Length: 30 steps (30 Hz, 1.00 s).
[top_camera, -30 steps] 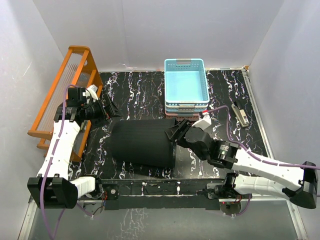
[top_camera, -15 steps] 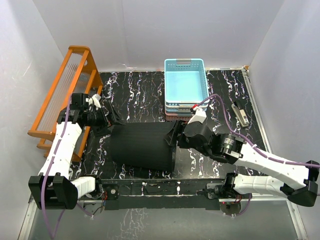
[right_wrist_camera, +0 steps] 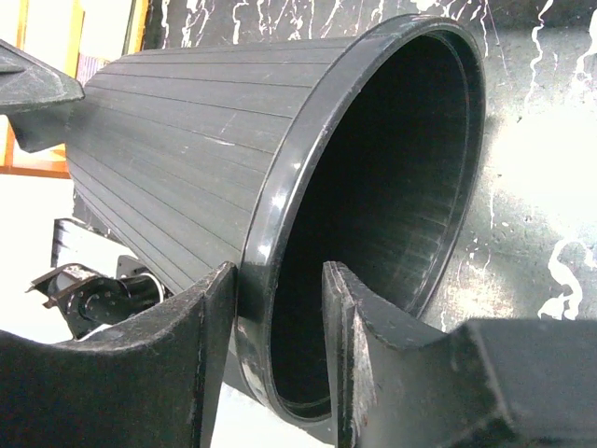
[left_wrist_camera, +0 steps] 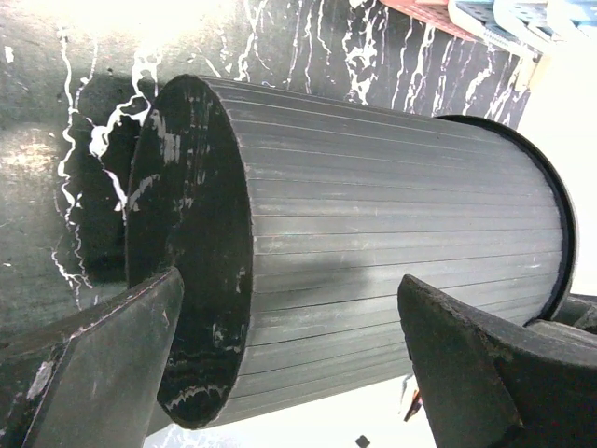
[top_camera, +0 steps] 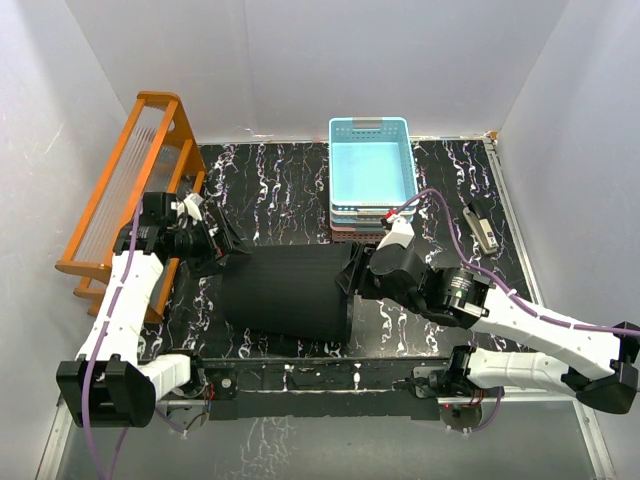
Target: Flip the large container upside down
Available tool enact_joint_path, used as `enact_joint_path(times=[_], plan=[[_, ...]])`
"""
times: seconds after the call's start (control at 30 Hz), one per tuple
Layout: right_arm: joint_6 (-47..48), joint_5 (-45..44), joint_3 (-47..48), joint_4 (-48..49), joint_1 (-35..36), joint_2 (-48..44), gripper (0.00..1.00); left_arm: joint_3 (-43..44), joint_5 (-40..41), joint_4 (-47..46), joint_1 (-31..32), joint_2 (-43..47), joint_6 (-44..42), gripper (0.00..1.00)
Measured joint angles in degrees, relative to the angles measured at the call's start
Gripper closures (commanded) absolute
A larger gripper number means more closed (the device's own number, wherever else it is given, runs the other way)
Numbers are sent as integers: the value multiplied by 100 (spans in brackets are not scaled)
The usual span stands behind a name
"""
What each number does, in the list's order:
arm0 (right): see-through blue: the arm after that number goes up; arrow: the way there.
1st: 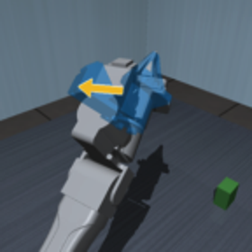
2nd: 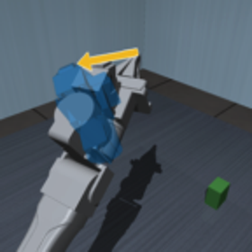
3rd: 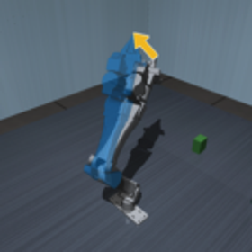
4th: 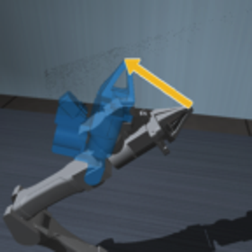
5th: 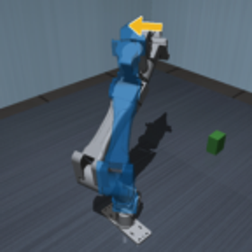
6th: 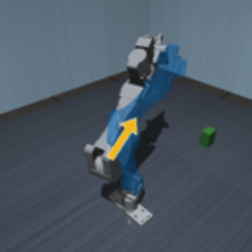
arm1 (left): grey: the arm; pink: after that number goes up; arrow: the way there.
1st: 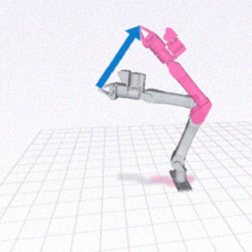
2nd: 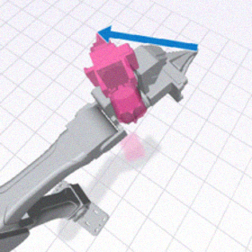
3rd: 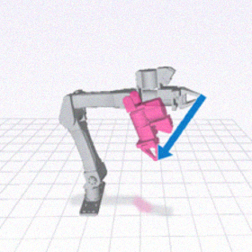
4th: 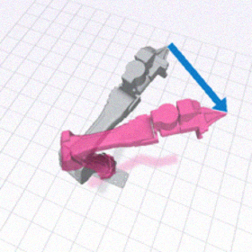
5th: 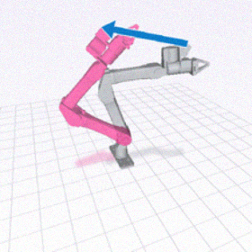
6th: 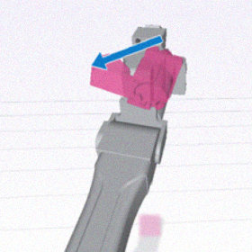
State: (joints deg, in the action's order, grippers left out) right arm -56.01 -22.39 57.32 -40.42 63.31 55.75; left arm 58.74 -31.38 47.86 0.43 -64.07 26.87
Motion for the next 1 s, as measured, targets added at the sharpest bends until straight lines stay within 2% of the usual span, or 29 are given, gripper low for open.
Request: enact_joint_path(times=[0.07, 0.17, 0.23, 0.37, 0.73, 1.0], plan=[[-4, -13, 0, 17, 0, 0, 64, -44, -122, -52, 0, -7, 20, 2], [-28, -39, 0, 46, 0, 0, 77, -72, -411, -144, 0, -76, 35, 4], [-70, -39, -11, 131, 0, 0, 84, -70, -671, -221, 0, -136, 35, 8], [-155, -129, -87, 201, -39, -28, 92, -31, -984, -299, -44, -264, -33, 15], [-151, -188, -166, 337, -116, 28, 95, 531, -1152, -413, -103, -544, -179, 25], [-245, 142, -472, 881, -144, 271, 97, 1550, -1115, -483, -155, -791, -378, 28]])
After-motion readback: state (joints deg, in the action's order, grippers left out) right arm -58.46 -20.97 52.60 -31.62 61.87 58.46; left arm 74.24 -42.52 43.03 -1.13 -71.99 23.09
